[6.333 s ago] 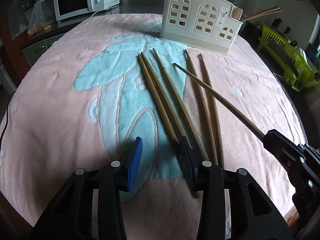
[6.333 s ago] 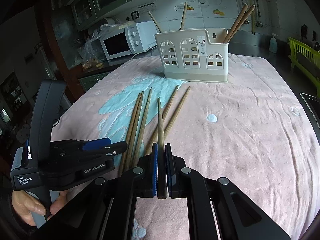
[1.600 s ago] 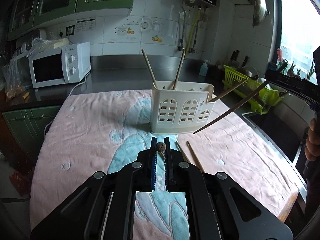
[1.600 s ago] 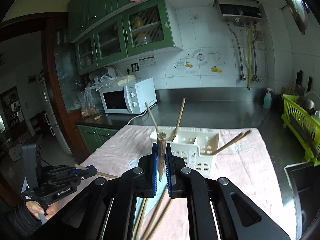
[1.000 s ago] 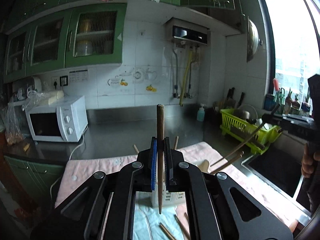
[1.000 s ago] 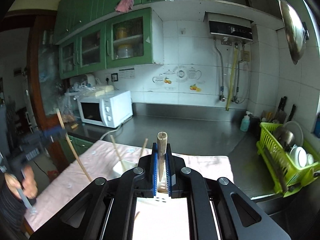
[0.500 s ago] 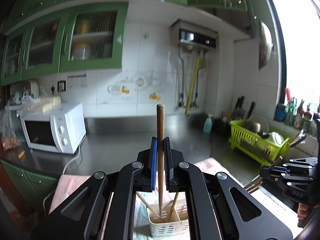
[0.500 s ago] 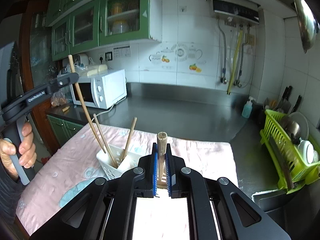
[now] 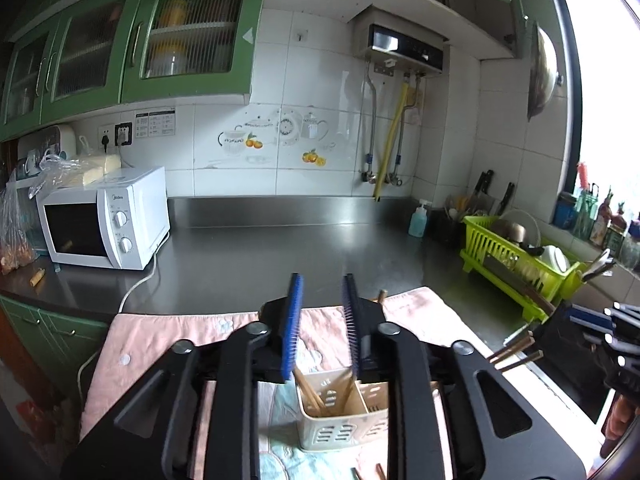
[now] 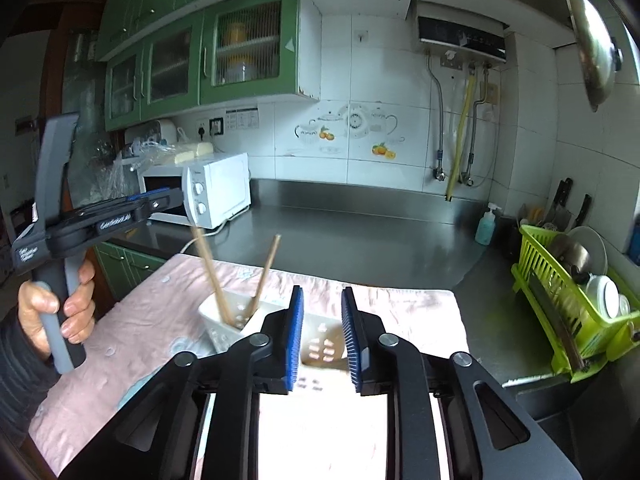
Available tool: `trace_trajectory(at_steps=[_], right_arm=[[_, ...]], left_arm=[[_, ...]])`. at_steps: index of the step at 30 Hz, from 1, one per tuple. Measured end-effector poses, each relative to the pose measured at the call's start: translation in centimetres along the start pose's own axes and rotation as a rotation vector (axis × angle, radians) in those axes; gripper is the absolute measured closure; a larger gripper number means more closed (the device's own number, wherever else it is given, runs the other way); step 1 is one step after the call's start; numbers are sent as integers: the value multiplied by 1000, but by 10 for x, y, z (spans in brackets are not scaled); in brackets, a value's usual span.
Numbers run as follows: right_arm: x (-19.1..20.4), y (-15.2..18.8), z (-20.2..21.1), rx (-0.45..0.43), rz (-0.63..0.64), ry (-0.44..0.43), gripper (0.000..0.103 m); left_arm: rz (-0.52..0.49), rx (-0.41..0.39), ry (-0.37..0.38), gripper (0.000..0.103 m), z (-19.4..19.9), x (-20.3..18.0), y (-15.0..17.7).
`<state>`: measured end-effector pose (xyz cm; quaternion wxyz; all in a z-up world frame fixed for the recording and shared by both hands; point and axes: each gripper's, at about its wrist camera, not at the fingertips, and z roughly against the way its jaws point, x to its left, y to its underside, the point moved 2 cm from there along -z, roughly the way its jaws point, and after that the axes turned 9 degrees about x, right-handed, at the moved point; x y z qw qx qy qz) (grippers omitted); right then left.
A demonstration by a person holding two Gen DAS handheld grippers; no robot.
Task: Organize utensils
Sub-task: 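Drop the chopstick into the holder with the right tool while the left tool releases its own, then lower the right tool onto a chopstick and grasp it while the left tool grasps another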
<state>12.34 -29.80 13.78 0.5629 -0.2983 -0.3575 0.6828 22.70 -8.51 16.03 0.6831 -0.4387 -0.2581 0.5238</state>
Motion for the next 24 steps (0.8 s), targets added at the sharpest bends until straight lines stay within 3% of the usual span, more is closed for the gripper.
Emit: trace_trajectory(at_steps=[4, 14, 17, 24], right_arm=[[16, 39, 7, 45, -14, -33, 74], [66, 175, -43, 343, -141, -156, 77], [80, 196, -55, 397, -166, -181, 84], [101, 216, -71, 446, -175, -135, 88]], left_arm=[[0, -25, 18, 62, 28, -1, 16], [25, 9, -13, 38, 80, 15, 88], [41, 16, -45, 30, 92, 26, 115], [113, 60, -119, 26, 106, 59, 163]])
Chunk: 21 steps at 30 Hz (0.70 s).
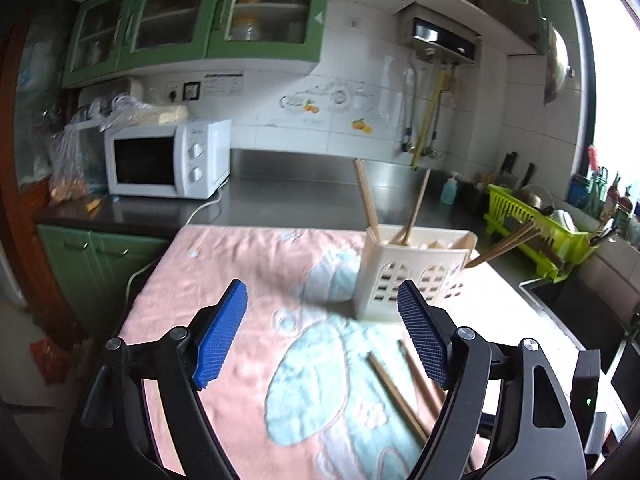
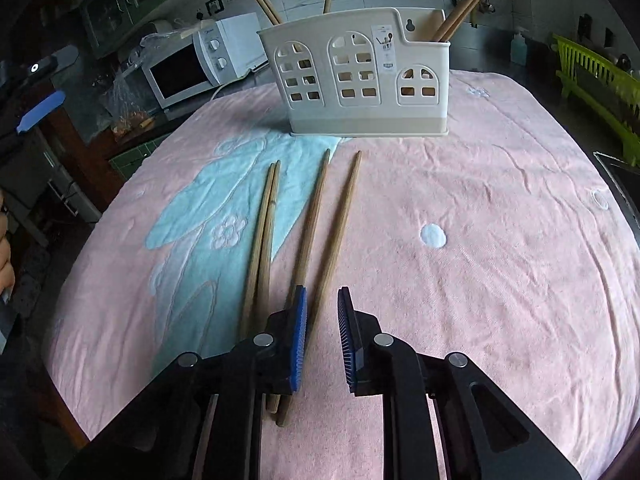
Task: Organize utensils
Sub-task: 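Lower the right tool onto a chopstick and grasp it while the left tool grasps another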
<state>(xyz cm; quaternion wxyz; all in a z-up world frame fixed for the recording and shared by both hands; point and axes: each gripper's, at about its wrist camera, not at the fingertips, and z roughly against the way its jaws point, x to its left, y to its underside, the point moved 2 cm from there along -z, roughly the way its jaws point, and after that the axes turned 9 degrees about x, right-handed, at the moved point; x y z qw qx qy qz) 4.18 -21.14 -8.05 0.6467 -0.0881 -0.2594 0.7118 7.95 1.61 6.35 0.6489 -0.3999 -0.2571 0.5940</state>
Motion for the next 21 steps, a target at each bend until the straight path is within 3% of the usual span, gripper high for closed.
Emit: trace_trajectory(at_steps=[8, 21], right_arm=[[6, 7, -17, 47, -1, 38, 91], [0, 15, -12, 41, 73, 190, 96]], left_arm=[[45, 65, -49, 22, -7, 27, 34], [71, 187, -10, 22, -24, 21, 78]])
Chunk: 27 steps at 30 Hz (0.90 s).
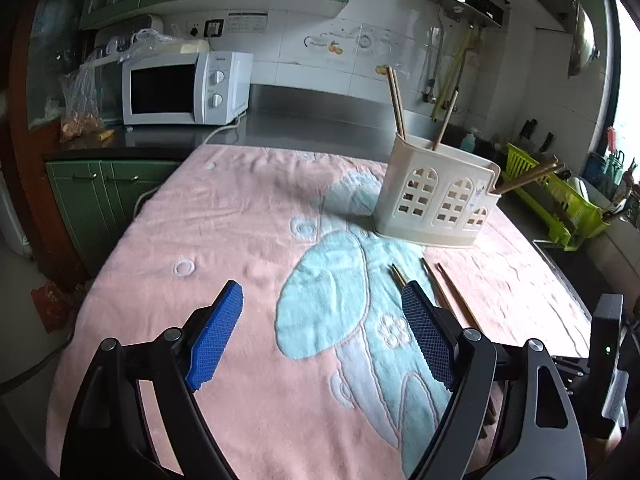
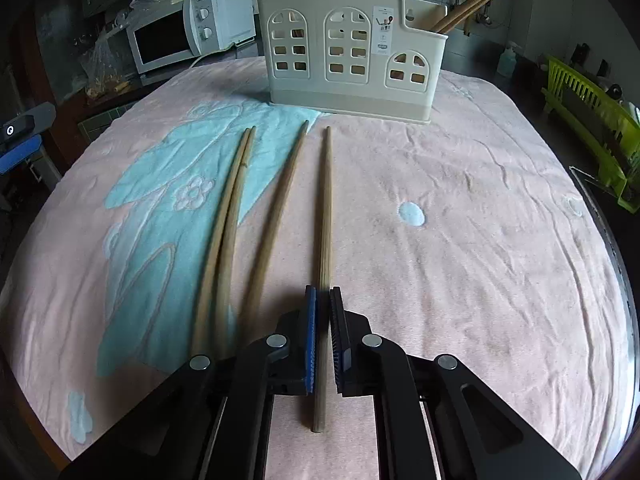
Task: Organize utensils
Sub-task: 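Lower the right tool onto a chopstick and grasp it while the left tool grasps another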
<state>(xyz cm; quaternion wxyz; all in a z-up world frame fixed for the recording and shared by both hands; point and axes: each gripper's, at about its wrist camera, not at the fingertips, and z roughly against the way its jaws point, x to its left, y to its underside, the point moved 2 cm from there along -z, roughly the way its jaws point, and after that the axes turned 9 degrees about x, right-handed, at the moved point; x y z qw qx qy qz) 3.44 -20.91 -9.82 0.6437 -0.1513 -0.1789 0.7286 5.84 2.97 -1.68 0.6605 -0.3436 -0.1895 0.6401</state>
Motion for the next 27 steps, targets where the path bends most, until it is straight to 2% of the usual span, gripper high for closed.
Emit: trace_trajectory(at_steps=[5, 9, 13, 18, 21, 27], right_arm=[[-14, 6, 4, -3, -3, -12, 96], [-22, 8, 5, -5, -11, -51, 96], [-27, 10, 6, -8, -18, -90, 96], [-35, 12, 7, -10, -21, -139, 96], [-41, 14, 8, -12, -24, -153, 96], [-47, 15, 8, -14, -24, -178, 96]], left_arm=[[-13, 85, 32, 23, -14, -23, 22], [6, 168, 84, 23, -26, -43, 41], [-2, 223, 87, 24, -37, -69, 60], [9, 279, 70, 33, -51, -87, 79], [18, 312, 68, 33, -59, -92, 86], [2, 313, 9, 36, -61, -103, 90]])
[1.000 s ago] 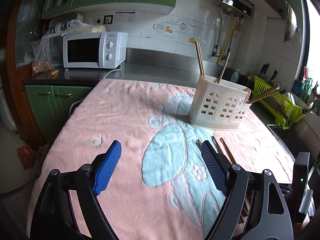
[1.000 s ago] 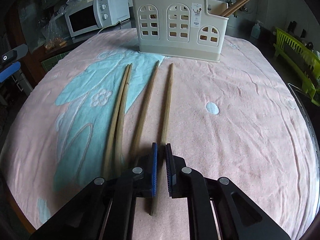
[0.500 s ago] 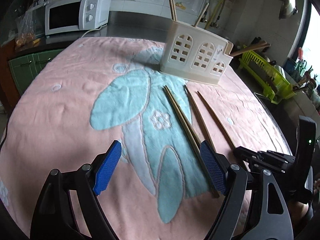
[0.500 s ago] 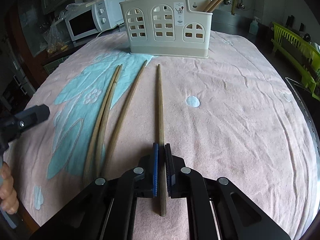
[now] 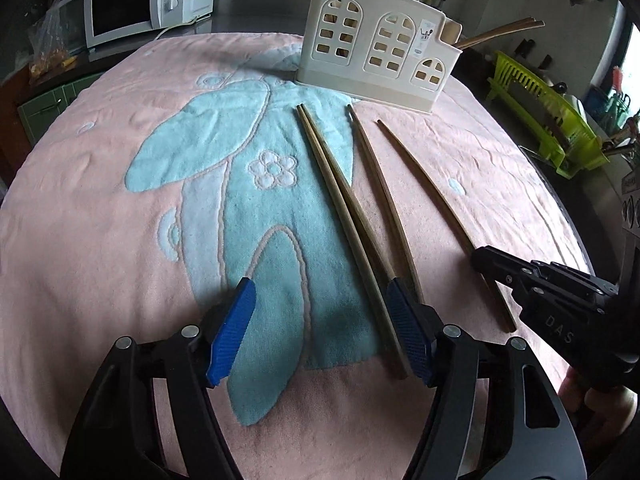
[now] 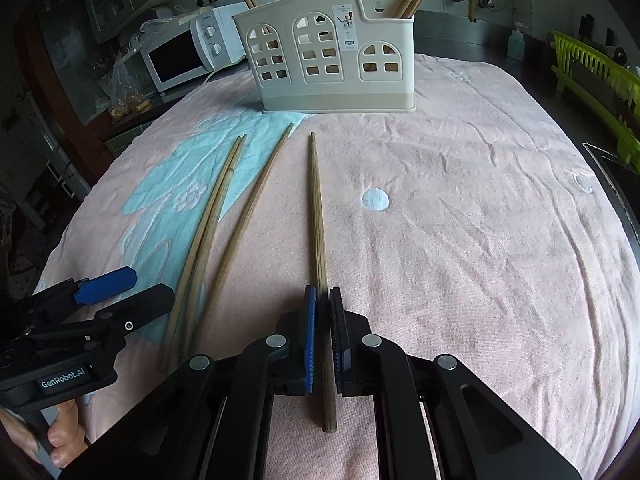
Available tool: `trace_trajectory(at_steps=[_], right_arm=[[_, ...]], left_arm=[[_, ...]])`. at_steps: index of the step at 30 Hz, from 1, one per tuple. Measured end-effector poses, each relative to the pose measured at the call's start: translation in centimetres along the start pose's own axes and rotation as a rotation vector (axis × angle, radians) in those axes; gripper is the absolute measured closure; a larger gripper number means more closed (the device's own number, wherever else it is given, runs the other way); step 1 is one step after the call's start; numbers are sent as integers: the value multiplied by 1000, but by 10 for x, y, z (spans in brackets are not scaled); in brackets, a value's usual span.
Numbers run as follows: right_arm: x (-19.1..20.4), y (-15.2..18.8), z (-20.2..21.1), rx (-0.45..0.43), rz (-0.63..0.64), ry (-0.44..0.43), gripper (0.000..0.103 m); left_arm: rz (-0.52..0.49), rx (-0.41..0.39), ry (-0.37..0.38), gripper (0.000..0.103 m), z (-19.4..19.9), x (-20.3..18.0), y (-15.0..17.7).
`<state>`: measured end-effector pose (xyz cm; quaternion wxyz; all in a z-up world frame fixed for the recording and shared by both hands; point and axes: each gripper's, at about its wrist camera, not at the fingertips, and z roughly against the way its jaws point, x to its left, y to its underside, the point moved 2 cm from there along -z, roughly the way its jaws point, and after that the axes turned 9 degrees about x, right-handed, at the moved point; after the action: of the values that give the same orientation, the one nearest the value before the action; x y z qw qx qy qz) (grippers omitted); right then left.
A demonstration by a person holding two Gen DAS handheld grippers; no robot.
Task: Organize utensils
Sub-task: 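Lower the right tool onto a chopstick and grasp it while the left tool grasps another, then lift the chopstick in the right tool over the holder while the left tool carries its chopstick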
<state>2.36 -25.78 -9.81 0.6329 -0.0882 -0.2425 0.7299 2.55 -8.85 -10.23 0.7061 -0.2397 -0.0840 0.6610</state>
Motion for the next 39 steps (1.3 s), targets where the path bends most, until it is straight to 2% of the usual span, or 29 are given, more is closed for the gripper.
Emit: trace_trajectory(at_steps=[5, 7, 10, 14, 17, 20, 23, 26, 34, 39], right_arm=[[2, 0, -1, -3, 9, -14, 95], [2, 1, -1, -5, 10, -17, 94], [2, 1, -1, -7, 8, -23, 94], [1, 2, -1, -8, 3, -31, 94], [1, 2, 1, -9, 4, -33, 94], [0, 3, 2, -9, 5, -35, 94], [1, 3, 0, -7, 4, -38, 94], [3, 3, 1, -9, 5, -41, 93], [3, 7, 3, -6, 14, -45, 93], [5, 10, 3, -9, 22, -34, 93]], left_arm=[[-7, -14, -89, 44, 1, -6, 1], [-14, -12, -96, 46, 1, -9, 0], [5, 5, -60, 48, 1, -11, 0], [-24, -4, -96, 47, -2, -17, 2], [-42, -10, -121, 52, -2, -21, 2], [-92, -20, -170, 53, -1, -27, 2], [-78, 6, -161, 53, -4, -29, 1], [-96, -4, -193, 53, -7, -33, 3], [-85, -16, -183, 80, -5, -18, -3], [-107, -38, -187, 82, -8, -20, -3]])
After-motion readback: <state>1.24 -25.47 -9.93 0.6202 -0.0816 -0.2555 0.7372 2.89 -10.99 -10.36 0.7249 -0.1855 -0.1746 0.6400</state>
